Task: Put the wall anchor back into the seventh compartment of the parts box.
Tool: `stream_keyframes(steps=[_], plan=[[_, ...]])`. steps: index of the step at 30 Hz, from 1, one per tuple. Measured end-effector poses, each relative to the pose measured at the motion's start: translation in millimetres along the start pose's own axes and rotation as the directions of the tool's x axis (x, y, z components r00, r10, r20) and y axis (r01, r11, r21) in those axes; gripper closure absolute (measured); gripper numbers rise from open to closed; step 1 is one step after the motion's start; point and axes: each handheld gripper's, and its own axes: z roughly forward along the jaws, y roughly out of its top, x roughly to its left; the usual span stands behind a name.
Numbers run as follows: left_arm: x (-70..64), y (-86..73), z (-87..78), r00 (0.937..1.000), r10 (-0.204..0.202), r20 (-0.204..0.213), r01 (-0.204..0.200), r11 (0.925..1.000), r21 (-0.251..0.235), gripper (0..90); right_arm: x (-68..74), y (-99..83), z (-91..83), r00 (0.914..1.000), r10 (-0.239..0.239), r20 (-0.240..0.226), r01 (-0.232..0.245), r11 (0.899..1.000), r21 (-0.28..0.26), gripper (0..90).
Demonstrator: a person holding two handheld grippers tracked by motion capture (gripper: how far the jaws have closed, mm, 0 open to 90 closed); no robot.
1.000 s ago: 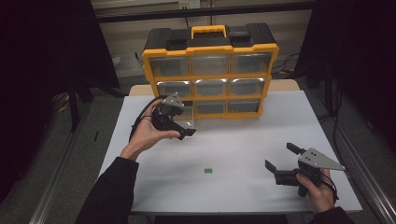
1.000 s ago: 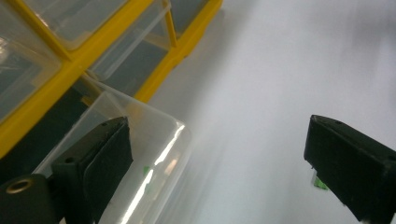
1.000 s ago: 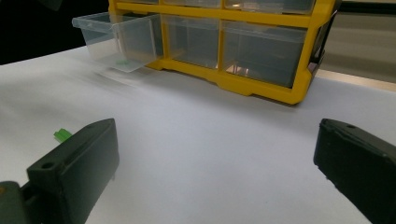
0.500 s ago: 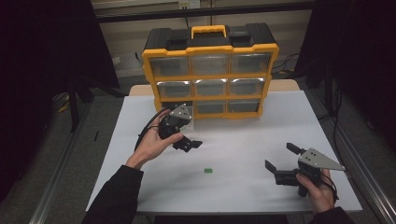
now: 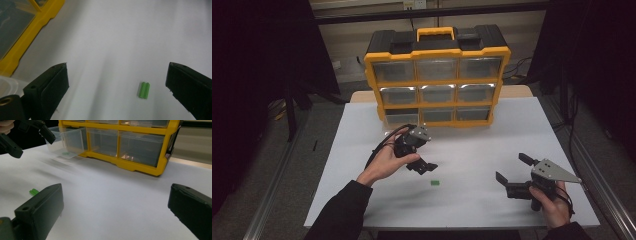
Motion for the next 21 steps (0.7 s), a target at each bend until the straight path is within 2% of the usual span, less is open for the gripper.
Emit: stream_keyframes(steps=[7,12,13,14,15,18,21], plan=[[-4.3,-0.9,11.8,0.9997,0.001,0.024,-0.001,0.9999,0.012,4.9,-0.1,0.0,-0.6,1.0,0.0,-0.002,0.001,1.0,0.003,0.2],[-6.3,-1.4,16.6,0.9987,0.006,0.051,-0.008,0.9992,0.04,5.0,-0.2,-0.1,-0.3,1.0,0.001,0.0,-0.001,1.0,0.001,0.1],[-6.3,-1.9,17.5,0.9985,0.012,0.054,-0.015,0.9987,0.049,5.6,-0.1,-0.2,-0.2,1.0,0.0,-0.001,0.0,1.0,-0.001,0.2],[-5.2,-1.7,17.3,0.9968,0.026,0.076,-0.032,0.9968,0.073,6.2,0.0,-0.2,-0.2,1.0,0.0,-0.001,0.0,1.0,0.0,0.2],[-7.1,-3.2,20.1,0.9988,0.027,0.04,-0.029,0.9977,0.061,6.2,0.1,-0.2,0.0,1.0,0.0,-0.002,0.0,1.0,-0.001,0.2],[-6.7,-5.2,24.7,0.9977,0.028,0.061,-0.033,0.9964,0.079,6.2,0.1,-0.2,0.0,1.0,0.0,-0.003,0.0,1.0,0.0,0.4],[-6.4,-6.9,28.4,0.9974,0.049,0.053,-0.054,0.993,0.105,6.2,0.0,-0.2,-0.1,1.0,0.001,-0.002,-0.001,1.0,-0.001,0.4]])
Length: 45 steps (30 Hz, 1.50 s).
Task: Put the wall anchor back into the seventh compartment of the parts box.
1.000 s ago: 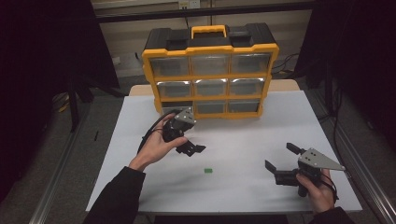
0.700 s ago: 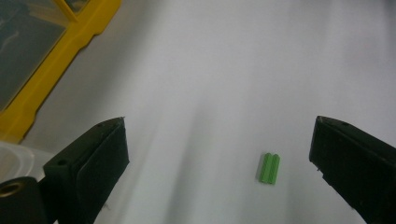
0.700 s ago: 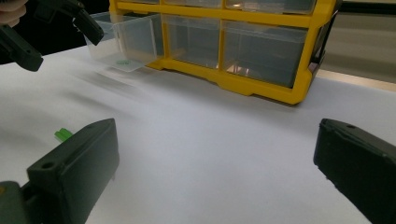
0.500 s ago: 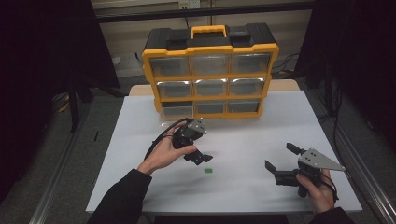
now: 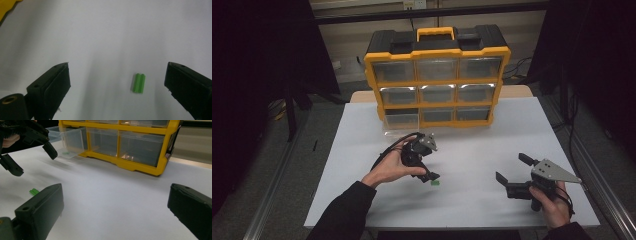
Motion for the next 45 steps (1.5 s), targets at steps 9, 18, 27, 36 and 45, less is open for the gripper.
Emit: stream_keyframes(steps=[9,18,27,36,45], plan=[[4.4,-4.1,8.0,0.9991,-0.018,0.039,0.015,0.9968,0.078,12.6,-0.1,-0.1,0.4,1.0,-0.004,-0.003,0.004,1.0,-0.001,0.3],[1.1,-3.8,17.2,0.9979,0.008,0.064,-0.017,0.99,0.14,29.0,0.0,-0.1,0.4,1.0,-0.003,-0.002,0.003,1.0,0.003,0.3],[2.2,-2.5,21.6,0.9951,0.037,0.091,-0.053,0.983,0.176,42.3,0.1,-0.1,0.5,1.0,-0.003,-0.003,0.003,1.0,0.004,0.3],[-0.5,-0.2,24.3,0.9919,0.051,0.116,-0.073,0.9796,0.187,52.8,0.1,-0.1,0.6,1.0,-0.003,-0.007,0.003,1.0,0.005,0.3],[-2.8,2.6,29.0,0.9919,0.057,0.114,-0.079,0.9765,0.201,60.8,0.0,-0.2,0.9,1.0,-0.005,-0.005,0.005,1.0,0.005,0.1]])
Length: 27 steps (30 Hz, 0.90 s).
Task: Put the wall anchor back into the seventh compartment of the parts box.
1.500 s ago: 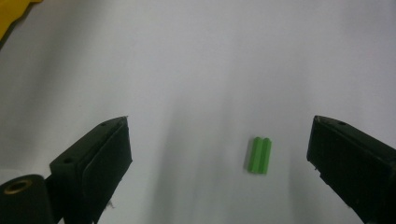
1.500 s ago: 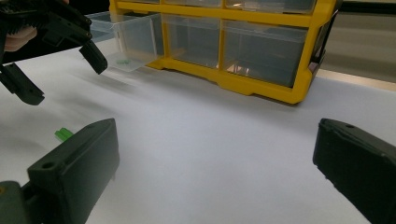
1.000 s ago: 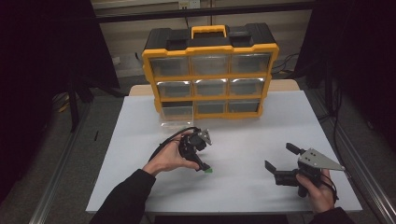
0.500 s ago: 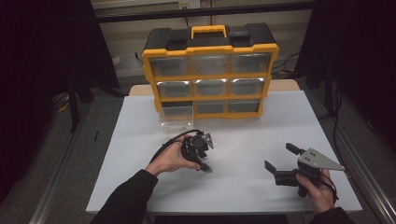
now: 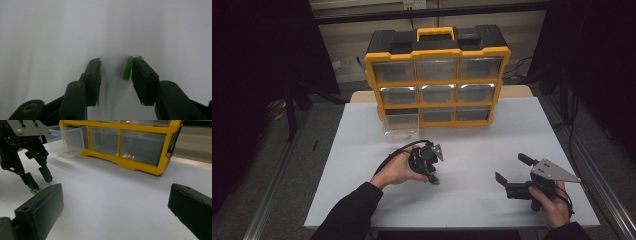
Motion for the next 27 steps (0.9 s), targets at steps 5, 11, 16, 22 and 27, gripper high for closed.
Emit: stream_keyframes(steps=[5,11,16,22,27], plan=[[0.6,1.1,0.2,0.9997,0.017,0.019,-0.017,0.9998,0.008,67.3,-0.3,0.0,-0.1,1.0,0.001,-0.001,-0.001,1.0,0.0,0.1],[-2.4,5.3,1.4,0.9994,0.035,0.005,-0.035,0.999,0.028,71.4,-0.1,-0.2,0.3,1.0,0.0,0.0,0.0,1.0,0.003,0.0],[-3.5,6.7,2.6,0.9989,0.045,0.011,-0.046,0.9985,0.03,73.2,-0.4,-0.3,0.2,1.0,0.001,-0.002,-0.001,1.0,0.006,0.0],[-3.0,6.6,3.1,0.9991,0.038,0.018,-0.039,0.9988,0.029,77.0,0.0,-0.3,0.3,1.0,0.0,0.0,0.0,1.0,0.007,0.0],[-1.3,8.6,3.0,0.9991,0.037,0.021,-0.038,0.9981,0.048,79.9,0.3,-0.3,0.4,1.0,-0.001,-0.003,0.001,1.0,0.007,0.0]])
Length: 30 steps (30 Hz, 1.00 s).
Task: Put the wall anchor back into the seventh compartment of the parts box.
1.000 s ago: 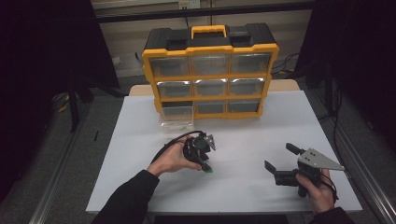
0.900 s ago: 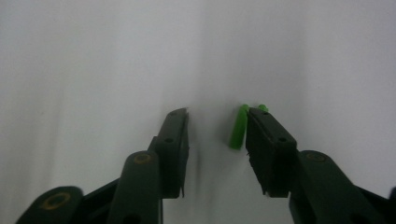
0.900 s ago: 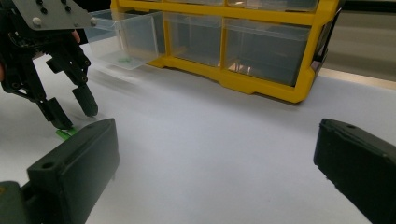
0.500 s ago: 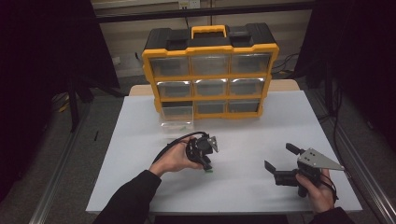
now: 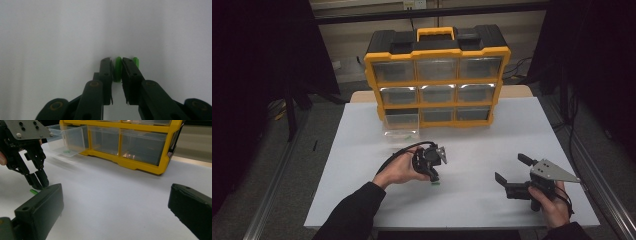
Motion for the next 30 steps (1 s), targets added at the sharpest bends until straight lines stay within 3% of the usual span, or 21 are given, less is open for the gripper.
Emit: stream_keyframes(steps=[3,9,10,13,16,17,21,25,27,30], plan=[[1.0,-1.1,0.3,0.9996,-0.026,0.009,0.026,0.9996,-0.009,82.3,0.0,0.0,0.0,1.0,0.002,0.0,-0.002,1.0,0.001,0.0],[0.4,-1.6,0.7,0.9992,-0.04,-0.002,0.04,0.999,-0.017,84.5,0.1,0.0,0.2,1.0,0.0,-0.001,0.0,1.0,0.002,0.0],[2.2,-1.3,-0.1,0.9999,-0.017,-0.001,0.017,0.9998,-0.011,84.5,0.2,0.0,0.1,1.0,0.001,-0.001,-0.001,1.0,0.002,0.0],[1.3,-3.2,0.6,0.9985,-0.055,0.003,0.056,0.9979,-0.033,84.5,0.0,0.1,0.1,1.0,0.0,-0.001,0.0,1.0,0.002,0.0],[5.3,-4.1,-0.8,0.9984,-0.053,0.018,0.053,0.9981,-0.03,84.5,-0.3,0.1,0.1,1.0,-0.001,-0.002,0.001,1.0,0.001,0.0],[4.9,-5.0,0.1,0.997,-0.074,0.021,0.075,0.996,-0.048,84.5,-0.3,0.1,0.0,1.0,-0.001,-0.001,0.001,1.0,0.001,0.0],[7.8,-7.2,-1.0,0.9958,-0.081,0.042,0.084,0.9948,-0.057,84.5,0.0,0.2,-0.1,1.0,0.0,-0.002,0.0,1.0,-0.001,0.1],[8.5,-7.5,-1.9,0.9954,-0.094,0.018,0.095,0.9925,-0.076,84.5,0.1,0.1,-0.2,1.0,0.001,0.001,-0.001,1.0,-0.001,0.1],[7.0,-8.0,-1.9,0.9922,-0.123,0.025,0.124,0.9867,-0.105,84.5,0.1,0.2,-0.3,1.0,0.003,0.002,-0.003,1.0,-0.002,0.1],[7.8,-9.2,-4.6,0.9926,-0.12,0.016,0.122,0.9848,-0.124,84.5,0.3,0.3,-0.5,1.0,0.0,0.0,0.0,1.0,-0.001,0.0]])
